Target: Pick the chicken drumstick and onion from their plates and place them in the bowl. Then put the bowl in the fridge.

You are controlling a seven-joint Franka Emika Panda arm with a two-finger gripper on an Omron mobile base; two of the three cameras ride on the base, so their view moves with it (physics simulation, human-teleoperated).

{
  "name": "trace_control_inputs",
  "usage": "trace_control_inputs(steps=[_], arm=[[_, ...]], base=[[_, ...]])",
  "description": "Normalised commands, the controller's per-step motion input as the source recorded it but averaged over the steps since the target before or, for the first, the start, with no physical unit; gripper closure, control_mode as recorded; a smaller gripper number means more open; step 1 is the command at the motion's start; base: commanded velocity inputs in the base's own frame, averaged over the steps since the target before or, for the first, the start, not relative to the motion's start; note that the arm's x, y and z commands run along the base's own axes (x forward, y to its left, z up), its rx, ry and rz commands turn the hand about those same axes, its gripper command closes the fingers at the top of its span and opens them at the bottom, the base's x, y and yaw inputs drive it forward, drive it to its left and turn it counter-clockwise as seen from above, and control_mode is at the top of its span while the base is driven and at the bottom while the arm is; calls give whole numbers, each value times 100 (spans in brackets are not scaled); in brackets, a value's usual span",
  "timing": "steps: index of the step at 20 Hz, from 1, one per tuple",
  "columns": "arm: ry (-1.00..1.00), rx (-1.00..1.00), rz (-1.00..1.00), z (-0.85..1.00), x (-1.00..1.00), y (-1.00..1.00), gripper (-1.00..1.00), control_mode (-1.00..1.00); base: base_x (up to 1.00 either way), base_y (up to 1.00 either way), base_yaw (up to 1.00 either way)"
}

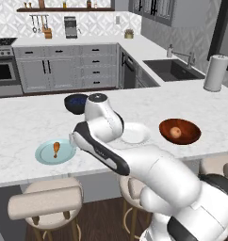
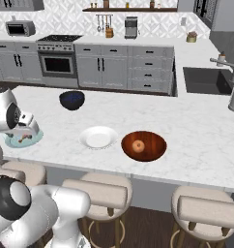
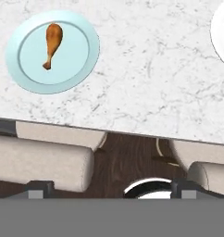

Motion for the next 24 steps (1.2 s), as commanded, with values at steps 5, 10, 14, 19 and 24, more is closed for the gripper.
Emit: trace_control_inputs(steps=[5,10,14,19,24], arm=[[11,6,0,-37,49,100,-100,-100],[6,7,-3,-55,52,100,-100,-100],[1,-5,-11,-27,71,81,-100,-100],[1,-17,-18,-2,49,40,-100,-100],[2,-6,-3,-7,35,-10,-100,-100]], base=[[0,0,0],[0,0,0],[0,0,0],[0,0,0],[0,0,0]])
